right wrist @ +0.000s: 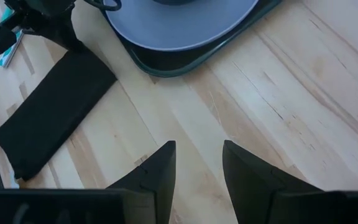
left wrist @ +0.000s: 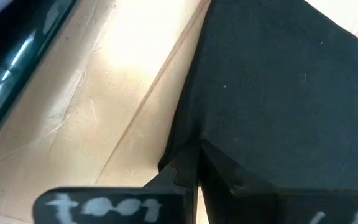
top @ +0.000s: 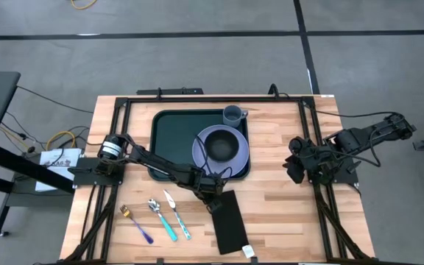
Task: Set up tray
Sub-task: Put the black table napkin on the black tray to the left of the violet plate
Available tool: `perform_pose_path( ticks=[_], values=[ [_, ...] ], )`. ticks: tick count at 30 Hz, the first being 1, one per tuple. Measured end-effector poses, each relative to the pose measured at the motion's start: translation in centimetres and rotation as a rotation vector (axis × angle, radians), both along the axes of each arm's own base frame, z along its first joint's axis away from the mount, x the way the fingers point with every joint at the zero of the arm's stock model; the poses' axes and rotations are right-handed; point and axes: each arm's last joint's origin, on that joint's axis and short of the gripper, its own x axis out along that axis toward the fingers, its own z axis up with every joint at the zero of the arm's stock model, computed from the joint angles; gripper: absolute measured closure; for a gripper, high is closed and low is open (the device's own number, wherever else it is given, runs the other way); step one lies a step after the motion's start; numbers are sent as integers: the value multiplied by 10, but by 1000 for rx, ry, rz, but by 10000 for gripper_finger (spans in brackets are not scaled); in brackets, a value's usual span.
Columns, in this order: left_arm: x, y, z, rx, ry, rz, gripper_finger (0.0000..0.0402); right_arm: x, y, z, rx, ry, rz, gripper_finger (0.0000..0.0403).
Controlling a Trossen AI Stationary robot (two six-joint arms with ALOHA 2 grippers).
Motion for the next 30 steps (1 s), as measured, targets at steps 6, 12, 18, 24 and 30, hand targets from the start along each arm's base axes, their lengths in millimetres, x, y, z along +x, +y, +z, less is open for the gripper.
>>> perform_pose_path(
  ticks=[6, 12, 18, 24, 30],
  values=[
    [-3, -1, 3, 26, 13, 10, 401, 0, 0, 0, -7, -1, 3, 281],
    [-22, 3, 20, 137, 95, 54, 401, 0, 0, 0, -10, -2, 3, 281],
    [-33, 7, 38, 169, 127, 60, 401, 0, 0, 0, -16, -5, 0, 281],
    [-32, 7, 44, 167, 98, 64, 401, 0, 0, 0, -16, -5, 0, 281],
    [-25, 5, 47, 140, 21, 63, 401, 0, 0, 0, -16, -5, 0, 281]
  ],
)
